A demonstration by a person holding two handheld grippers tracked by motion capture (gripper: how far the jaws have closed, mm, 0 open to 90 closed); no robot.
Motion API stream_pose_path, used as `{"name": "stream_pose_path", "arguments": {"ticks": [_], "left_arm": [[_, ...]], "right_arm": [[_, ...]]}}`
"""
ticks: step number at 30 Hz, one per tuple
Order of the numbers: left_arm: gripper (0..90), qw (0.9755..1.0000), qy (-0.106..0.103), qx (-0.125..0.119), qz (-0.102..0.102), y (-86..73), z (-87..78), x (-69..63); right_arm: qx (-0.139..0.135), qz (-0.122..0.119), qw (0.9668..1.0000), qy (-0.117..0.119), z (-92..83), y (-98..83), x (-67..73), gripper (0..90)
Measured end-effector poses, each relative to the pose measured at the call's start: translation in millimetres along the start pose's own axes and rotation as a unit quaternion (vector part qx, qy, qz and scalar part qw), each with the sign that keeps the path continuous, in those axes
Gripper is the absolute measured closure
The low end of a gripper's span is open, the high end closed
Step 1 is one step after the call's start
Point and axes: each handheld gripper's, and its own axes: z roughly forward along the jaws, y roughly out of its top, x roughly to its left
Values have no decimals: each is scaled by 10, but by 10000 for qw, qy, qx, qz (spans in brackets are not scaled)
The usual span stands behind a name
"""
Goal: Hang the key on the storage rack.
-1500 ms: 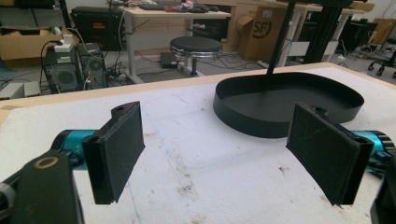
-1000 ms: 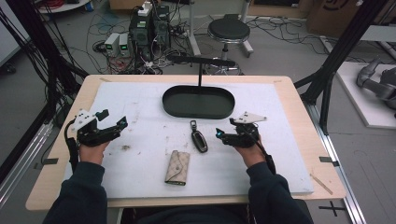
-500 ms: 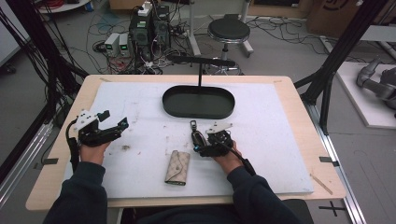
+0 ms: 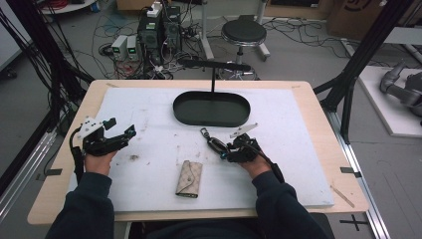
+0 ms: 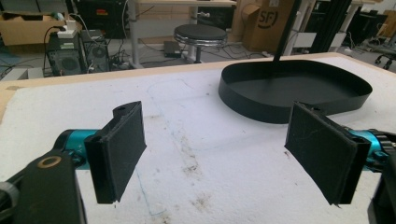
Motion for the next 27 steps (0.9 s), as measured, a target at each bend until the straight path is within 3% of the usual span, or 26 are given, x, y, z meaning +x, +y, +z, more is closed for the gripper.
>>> {"name": "stream_pose_path", "arguments": {"ticks": [1,2,3,6,8,10,13,14,19,22,24,27], "left_arm": [[197,10000,-1,13,-2,-2,5,-3],[200,10000,-8,31,9,-3,10,-10],[201,10000,-24,35,21,-4,14,-13],[202,10000,-33,41,39,-4,17,-22],[202,10000,-29,40,23,-4,16,-21],[202,10000,-32,52,24,-6,17,-14],[202,10000,-35,63,25,-8,22,-16],[202,10000,-23,67,26,-6,19,-17],[202,10000,-30,67,14,-7,16,-13],[203,10000,-22,68,11,-8,19,-14],[202,10000,-10,91,25,-10,22,-15],[203,10000,-16,89,24,-12,28,-22]], "right_arm": [[0,0,10000,0,0,0,0,541],[-233,-19,9997,-98,-3,14,-13,395],[-358,-22,9992,-172,12,30,-13,358],[-457,-38,9987,-212,71,70,0,329],[-461,-131,9985,-255,202,142,31,310],[-439,-184,9988,-151,296,188,63,313],[-323,-347,9987,-188,366,214,102,448],[-300,-303,9989,-180,352,218,98,492],[-64,-221,9995,-235,249,178,27,496],[106,-332,9987,-371,118,89,-31,495],[162,-346,9981,-477,59,43,-58,494],[141,-255,9987,-417,23,-4,-108,485]]}}
